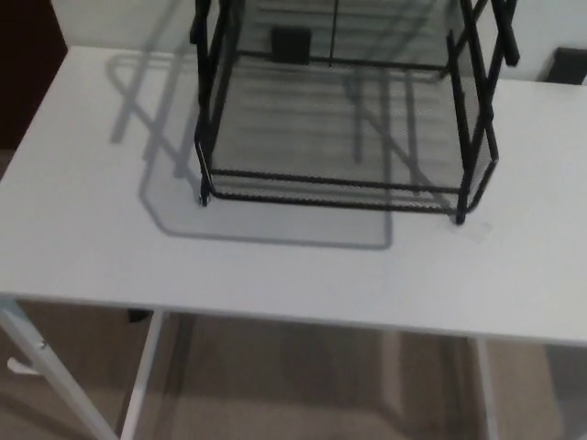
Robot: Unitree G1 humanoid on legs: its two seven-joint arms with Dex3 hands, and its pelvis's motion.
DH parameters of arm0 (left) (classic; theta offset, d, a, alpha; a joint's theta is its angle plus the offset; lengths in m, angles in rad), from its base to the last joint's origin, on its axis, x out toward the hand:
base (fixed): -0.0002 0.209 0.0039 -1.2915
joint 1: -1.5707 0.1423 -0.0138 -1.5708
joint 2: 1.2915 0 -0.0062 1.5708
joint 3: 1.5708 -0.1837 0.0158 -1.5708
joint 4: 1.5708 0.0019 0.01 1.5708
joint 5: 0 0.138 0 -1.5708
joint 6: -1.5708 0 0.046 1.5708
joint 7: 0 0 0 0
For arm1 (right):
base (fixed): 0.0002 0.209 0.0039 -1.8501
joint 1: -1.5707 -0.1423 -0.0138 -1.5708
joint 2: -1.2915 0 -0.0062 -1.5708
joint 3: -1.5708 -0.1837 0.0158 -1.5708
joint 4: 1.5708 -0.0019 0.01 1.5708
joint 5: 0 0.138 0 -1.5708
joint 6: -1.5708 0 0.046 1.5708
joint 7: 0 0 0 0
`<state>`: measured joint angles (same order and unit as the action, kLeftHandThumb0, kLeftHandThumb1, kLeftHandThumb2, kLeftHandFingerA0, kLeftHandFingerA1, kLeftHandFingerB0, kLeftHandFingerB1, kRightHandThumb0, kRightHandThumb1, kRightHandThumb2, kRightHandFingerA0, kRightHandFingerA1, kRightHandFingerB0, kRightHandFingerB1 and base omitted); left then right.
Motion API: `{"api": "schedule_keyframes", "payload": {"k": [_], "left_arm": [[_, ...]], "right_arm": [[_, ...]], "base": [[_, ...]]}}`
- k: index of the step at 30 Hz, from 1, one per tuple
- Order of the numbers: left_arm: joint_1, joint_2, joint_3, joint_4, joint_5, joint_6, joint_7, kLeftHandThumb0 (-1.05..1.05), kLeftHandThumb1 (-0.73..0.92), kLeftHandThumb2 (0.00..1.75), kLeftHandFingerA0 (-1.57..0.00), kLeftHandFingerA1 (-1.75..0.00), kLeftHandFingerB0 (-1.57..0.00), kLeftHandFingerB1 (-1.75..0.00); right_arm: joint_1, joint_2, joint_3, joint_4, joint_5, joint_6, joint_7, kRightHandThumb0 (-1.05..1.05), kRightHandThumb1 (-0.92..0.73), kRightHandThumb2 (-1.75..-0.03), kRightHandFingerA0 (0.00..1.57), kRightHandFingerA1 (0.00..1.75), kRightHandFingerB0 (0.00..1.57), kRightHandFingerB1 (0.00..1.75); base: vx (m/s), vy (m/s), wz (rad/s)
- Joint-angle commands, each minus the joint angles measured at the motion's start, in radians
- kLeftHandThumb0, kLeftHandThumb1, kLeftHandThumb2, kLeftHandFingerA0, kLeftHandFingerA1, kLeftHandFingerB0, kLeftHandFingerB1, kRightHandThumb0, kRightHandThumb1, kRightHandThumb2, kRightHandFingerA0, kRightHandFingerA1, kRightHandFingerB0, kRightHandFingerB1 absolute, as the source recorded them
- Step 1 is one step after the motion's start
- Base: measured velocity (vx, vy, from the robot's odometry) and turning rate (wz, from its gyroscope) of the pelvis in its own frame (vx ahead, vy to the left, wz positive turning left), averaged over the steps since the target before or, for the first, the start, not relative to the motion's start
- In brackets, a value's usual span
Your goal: The robot walks towards a file tray kept in the middle of a desk and uses its right hand to grab a tray and pulls it out towards itself
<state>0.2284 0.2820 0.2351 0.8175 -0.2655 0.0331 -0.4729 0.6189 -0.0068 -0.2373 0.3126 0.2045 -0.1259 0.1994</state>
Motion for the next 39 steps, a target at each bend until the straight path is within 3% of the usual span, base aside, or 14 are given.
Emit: {"api": "schedule_keyframes", "payload": {"k": [1, 13, 14, 15, 17, 21, 23, 24, 32, 33, 36, 37, 38, 39], "left_arm": [[-0.006, 0.02, -0.001, 0.012, 0.01, 0.035, -0.018, -0.37, 0.35, 0.62, -0.48, -0.41, -0.28, -0.42], [0.097, 0.016, 0.007, -0.002, 0.01, 0.02, -0.044, -0.37, 0.38, 0.61, -0.41, -0.41, -0.29, -0.43], [0.098, 0.016, 0.007, 0.001, 0.011, 0.02, -0.043, -0.29, 0.27, 0.86, -0.3, -0.57, -0.19, -0.55], [0.101, 0.013, 0.01, -0.006, 0.008, 0.026, -0.04, -0.35, 0.39, 0.67, -0.45, -0.44, -0.27, -0.45], [0.099, 0.01, 0.016, -0.003, 0.002, 0.025, -0.043, -0.31, 0.41, 0.67, -0.53, -0.44, -0.27, -0.43], [0.089, 0.008, 0.022, 0.014, 0.011, 0.023, -0.028, -0.35, 0.38, 0.63, -0.53, -0.43, -0.31, -0.43], [0.095, 0.006, 0.026, 0.015, 0.009, 0.022, -0.03, -0.34, 0.37, 0.63, -0.51, -0.43, -0.32, -0.44], [0.098, 0.006, 0.025, 0.011, 0.012, 0.019, -0.029, -0.34, 0.38, 0.64, -0.51, -0.43, -0.31, -0.43], [0.116, 0.015, 0.021, 0.001, 0.014, 0.016, -0.049, -0.41, 0.4, 0.63, -0.43, -0.41, -0.29, -0.42], [0.123, 0.015, 0.019, -0.008, 0.015, 0.019, -0.048, -0.36, 0.25, 0.85, -0.32, -0.58, -0.18, -0.54], [0.123, 0.016, 0.018, -0.013, 0.016, 0.03, -0.045, -0.33, 0.27, 0.87, -0.32, -0.58, -0.19, -0.55], [0.116, 0.017, 0.019, 0.003, 0.017, 0.024, -0.047, -0.34, 0.26, 0.86, -0.33, -0.58, -0.19, -0.55], [0.112, 0.017, 0.019, 0.01, 0.019, 0.027, -0.041, -0.39, 0.42, 0.63, -0.47, -0.42, -0.3, -0.42], [0.111, 0.017, 0.019, 0.012, 0.019, 0.028, -0.041, -0.34, 0.27, 0.86, -0.35, -0.59, -0.19, -0.55]], "right_arm": [[-0.017, -0.024, -0.013, 0.046, -0.003, -0.012, 0.003, -0.4, -0.43, -0.68, 0.63, 0.59, 0.36, 0.46], [0.097, -0.029, 0.021, 0.009, -0.04, -0.037, 0.006, -0.4, -0.44, -0.71, 0.59, 0.59, 0.36, 0.47], [0.094, -0.033, 0.023, 0.018, -0.042, -0.044, 0.007, -0.41, -0.44, -0.71, 0.62, 0.6, 0.37, 0.47], [0.084, -0.039, 0.023, 0.043, -0.044, -0.06, 0.013, -0.42, -0.44, -0.71, 0.6, 0.6, 0.37, 0.47], [0.084, -0.04, 0.026, 0.044, -0.04, -0.063, 0.016, -0.42, -0.43, -0.72, 0.58, 0.6, 0.36, 0.48], [0.1, -0.035, 0.032, 0.003, -0.037, -0.039, 0.007, -0.41, -0.43, -0.71, 0.57, 0.6, 0.37, 0.48], [0.102, -0.034, 0.031, 0.022, -0.035, -0.051, 0.014, -0.34, -0.52, -0.55, 0.6, 0.52, 0.43, 0.4], [0.084, -0.04, 0.025, 0.059, -0.033, -0.063, 0.022, -0.43, -0.41, -0.71, 0.55, 0.59, 0.36, 0.48], [0.104, -0.035, 0.034, 0.045, -0.04, -0.059, 0.026, -0.4, -0.42, -0.7, 0.62, 0.6, 0.38, 0.49], [0.098, -0.042, 0.033, 0.066, -0.043, -0.069, 0.033, -0.4, -0.43, -0.71, 0.56, 0.59, 0.36, 0.48], [0.082, -0.05, 0.034, 0.107, -0.05, -0.095, 0.037, -0.42, -0.43, -0.72, 0.55, 0.59, 0.36, 0.48], [0.079, -0.052, 0.035, 0.113, -0.051, -0.101, 0.038, -0.44, -0.43, -0.72, 0.53, 0.59, 0.36, 0.48], [0.075, -0.054, 0.037, 0.122, -0.058, -0.11, 0.033, -0.44, -0.43, -0.73, 0.54, 0.6, 0.36, 0.49], [0.075, -0.054, 0.038, 0.123, -0.059, -0.113, 0.034, -0.44, -0.43, -0.73, 0.52, 0.6, 0.37, 0.49]], "base": [[-0.2, -0.097, -0.02], [-0.11, -0.011, -0.05], [-0.01, 0.105, -0.07], [-0.04, 0.162, -0.07], [-0.06, 0.193, -0.03], [0.05, 0.188, 0.02], [0.07, 0.109, 0.02], [0.0, 0.0, 0.0], [0.1, -0.077, 0.1], [0.16, -0.189, 0.17], [0.19, -0.322, 0.18], [0.09, -0.161, -0.06], [0.09, -0.146, 0.0], [0.06, -0.125, -0.03]]}}
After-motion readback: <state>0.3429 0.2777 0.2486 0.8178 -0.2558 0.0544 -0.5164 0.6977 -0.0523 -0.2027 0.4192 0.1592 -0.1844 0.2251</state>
